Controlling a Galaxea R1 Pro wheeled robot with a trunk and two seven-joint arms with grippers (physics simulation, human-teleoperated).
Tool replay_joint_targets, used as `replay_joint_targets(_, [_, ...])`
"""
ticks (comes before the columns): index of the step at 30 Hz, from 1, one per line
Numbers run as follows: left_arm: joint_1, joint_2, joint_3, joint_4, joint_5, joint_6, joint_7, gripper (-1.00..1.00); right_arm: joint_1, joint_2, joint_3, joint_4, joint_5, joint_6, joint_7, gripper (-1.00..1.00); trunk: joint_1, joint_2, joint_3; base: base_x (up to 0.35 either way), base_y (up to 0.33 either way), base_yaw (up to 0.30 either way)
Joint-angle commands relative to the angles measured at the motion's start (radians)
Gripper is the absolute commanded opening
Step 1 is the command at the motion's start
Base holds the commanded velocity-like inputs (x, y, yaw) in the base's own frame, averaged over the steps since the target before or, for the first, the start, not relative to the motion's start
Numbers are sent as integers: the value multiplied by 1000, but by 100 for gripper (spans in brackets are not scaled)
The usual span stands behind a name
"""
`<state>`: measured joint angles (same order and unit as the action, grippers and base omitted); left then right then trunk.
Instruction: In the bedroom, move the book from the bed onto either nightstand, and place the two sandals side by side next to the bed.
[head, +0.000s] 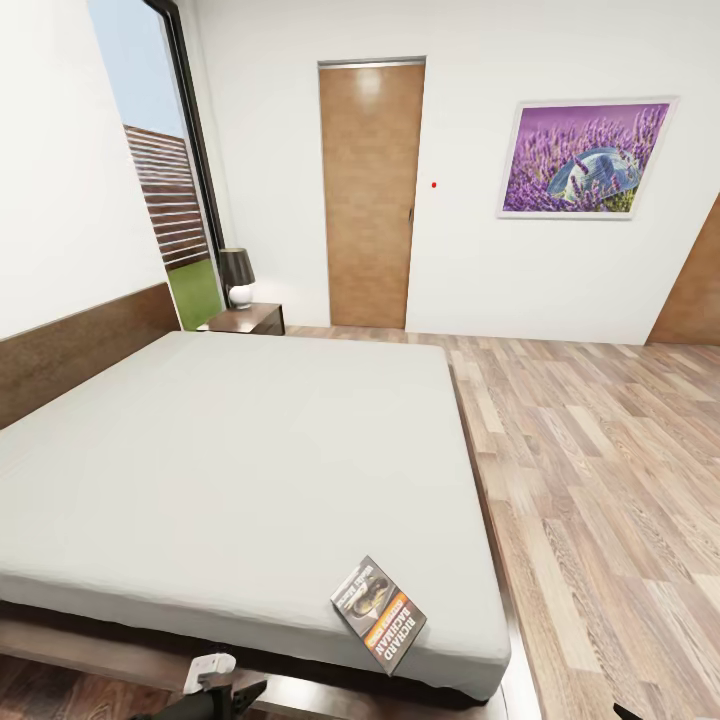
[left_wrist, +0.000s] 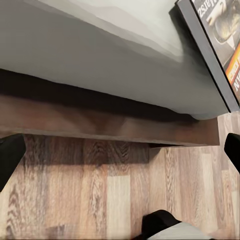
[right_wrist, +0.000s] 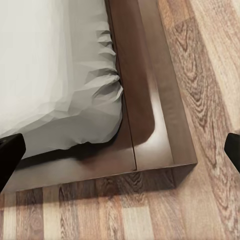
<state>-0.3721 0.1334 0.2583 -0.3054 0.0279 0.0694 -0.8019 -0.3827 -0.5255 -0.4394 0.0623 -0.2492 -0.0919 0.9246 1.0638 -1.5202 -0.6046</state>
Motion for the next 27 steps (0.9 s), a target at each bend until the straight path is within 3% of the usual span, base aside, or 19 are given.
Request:
replay_joint_targets(1, [-1, 0, 4, 1, 3, 7, -5, 100, -2, -1, 8, 5, -9, -9, 3, 100, 0, -1, -1, 0, 0, 0])
replay_joint_targets(13, [-1, 0, 4, 3, 3, 7, -5, 100, -2, 0, 9, 5, -9, -9, 3, 100, 0, -1, -1, 0, 0, 12])
replay_joint_targets(27, [-1, 0, 4, 3, 3, 7, -5, 100, -2, 0, 8, 5, -9, -9, 3, 100, 0, -1, -5, 0, 0, 204])
